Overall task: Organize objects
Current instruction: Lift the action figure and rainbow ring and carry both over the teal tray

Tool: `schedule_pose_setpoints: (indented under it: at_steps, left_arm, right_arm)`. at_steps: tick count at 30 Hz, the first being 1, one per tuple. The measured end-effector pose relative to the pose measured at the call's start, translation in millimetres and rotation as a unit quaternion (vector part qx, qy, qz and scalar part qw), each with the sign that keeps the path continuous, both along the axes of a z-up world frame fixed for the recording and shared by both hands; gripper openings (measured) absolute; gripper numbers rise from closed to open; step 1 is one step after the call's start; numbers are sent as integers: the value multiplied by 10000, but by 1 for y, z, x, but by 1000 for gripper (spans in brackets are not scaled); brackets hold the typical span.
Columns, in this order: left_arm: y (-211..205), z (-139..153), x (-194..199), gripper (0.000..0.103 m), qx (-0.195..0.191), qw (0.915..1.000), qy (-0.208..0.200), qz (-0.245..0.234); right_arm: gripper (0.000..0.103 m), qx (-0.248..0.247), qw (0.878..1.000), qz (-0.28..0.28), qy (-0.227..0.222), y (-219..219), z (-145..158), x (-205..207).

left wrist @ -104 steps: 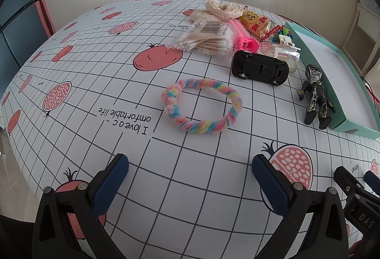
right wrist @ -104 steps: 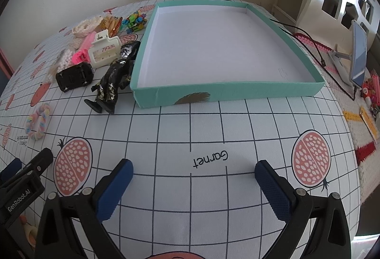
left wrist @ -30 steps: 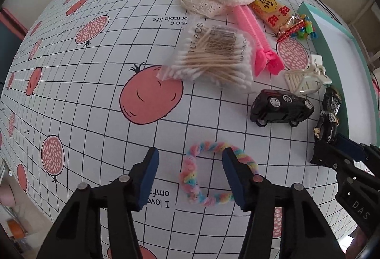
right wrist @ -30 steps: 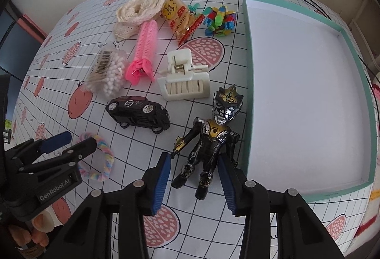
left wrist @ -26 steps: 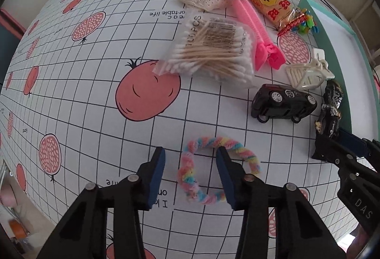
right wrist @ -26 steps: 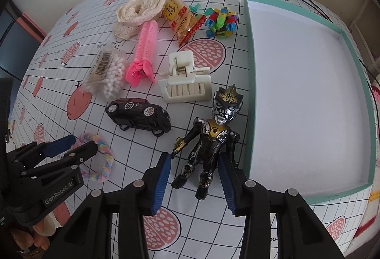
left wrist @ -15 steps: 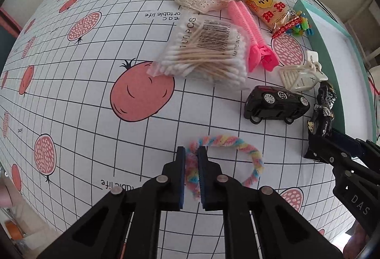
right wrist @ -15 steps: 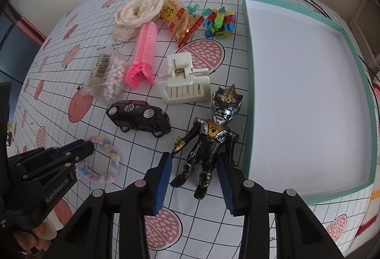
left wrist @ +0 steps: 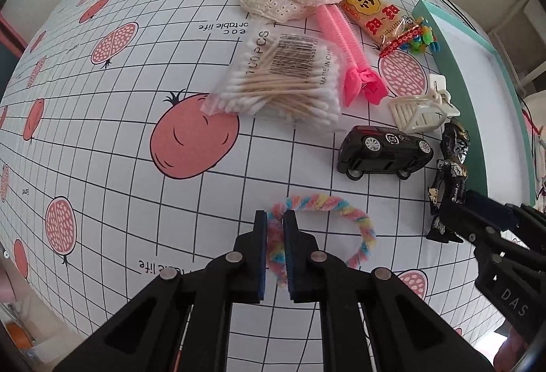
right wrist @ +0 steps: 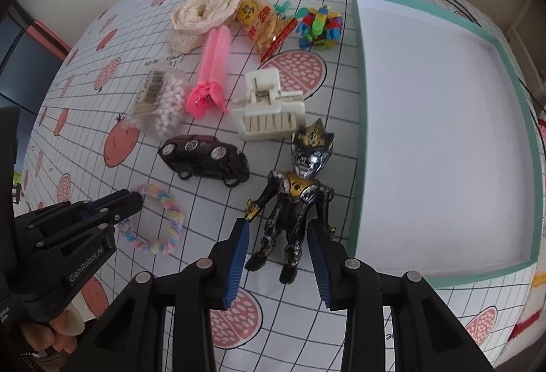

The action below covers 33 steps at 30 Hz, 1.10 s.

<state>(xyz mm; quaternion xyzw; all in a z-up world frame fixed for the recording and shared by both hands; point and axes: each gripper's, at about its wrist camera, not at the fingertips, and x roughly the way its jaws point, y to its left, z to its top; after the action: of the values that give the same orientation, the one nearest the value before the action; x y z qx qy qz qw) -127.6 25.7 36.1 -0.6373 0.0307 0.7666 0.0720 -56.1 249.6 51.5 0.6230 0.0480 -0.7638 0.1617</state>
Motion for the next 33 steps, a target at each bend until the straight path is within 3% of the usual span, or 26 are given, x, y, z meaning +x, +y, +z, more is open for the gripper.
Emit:
schedule_pose_setpoints:
  at_steps: [5,11,17,23,26,33]
  left_arm:
    - [4,2,5,9,2,10000,-3,12]
    - [12,6,4,9,15,10000,-24,9]
    - [9,2,8,9,48,10000,-16,-9]
    - [9,4,9,9,46,10000,-22,-8]
    - [9,4,9,9,41,10000,-21,1]
    - [7,2,7,9,80,10000,-4,16]
  right_arm:
    - [39,279,9993,203,141,-15,-3,7]
    - [42,271,9994,212,90,-18,-8,5]
    - [56,330,9989,318,82,-26,-11,13]
    - [56,601,9974,372,168,-38,-15,13]
    - [47,799,9955,430,263,-43,-16,14]
    - [43,700,9966,378,228,-43,-13,11]
